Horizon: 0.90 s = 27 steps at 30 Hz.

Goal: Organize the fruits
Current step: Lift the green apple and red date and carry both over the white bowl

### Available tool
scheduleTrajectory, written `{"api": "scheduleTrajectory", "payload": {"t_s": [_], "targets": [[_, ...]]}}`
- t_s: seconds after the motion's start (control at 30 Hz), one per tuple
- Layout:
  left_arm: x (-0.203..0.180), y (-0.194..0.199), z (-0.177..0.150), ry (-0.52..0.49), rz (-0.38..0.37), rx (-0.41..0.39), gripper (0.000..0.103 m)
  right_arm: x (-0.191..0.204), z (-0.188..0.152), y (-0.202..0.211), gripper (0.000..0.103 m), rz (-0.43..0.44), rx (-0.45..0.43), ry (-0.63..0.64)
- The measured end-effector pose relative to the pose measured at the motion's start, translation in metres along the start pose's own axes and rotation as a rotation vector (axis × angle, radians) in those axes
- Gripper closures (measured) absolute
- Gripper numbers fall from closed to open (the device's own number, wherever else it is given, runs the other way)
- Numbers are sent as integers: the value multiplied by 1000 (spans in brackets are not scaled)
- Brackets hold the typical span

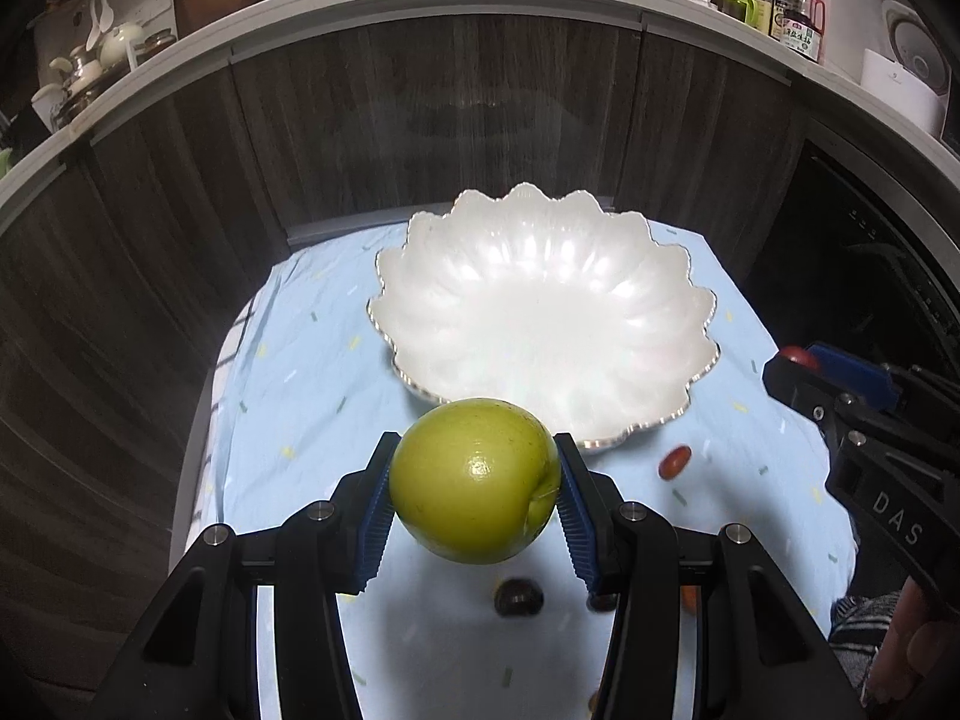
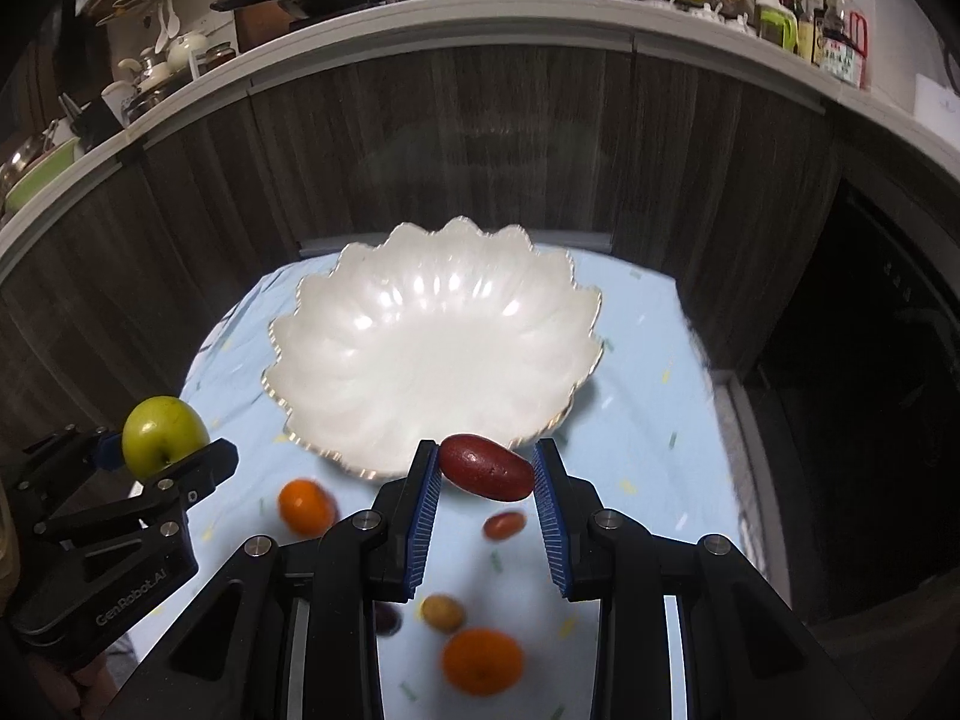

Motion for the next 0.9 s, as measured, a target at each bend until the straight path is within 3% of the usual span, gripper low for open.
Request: {"api": "scheduleTrajectory", "payload": {"t_s": [0.43, 0.9], "targets": [[4, -31, 35, -5, -15, -7, 55, -10, 30, -37, 71, 14, 21, -7], [5, -75, 54, -7, -24, 36, 55, -18, 47, -80, 71, 4, 69, -19]]}}
Point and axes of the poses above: each gripper's, at about its wrist camera, not at the fingertips, and y roughly against the way its jaws point, x to its left, z to its top, the point moved 4 cm from there along -y, roughly the way its jaws point, and after that the axes turned 1 degree about y, right-handed, at the moved point
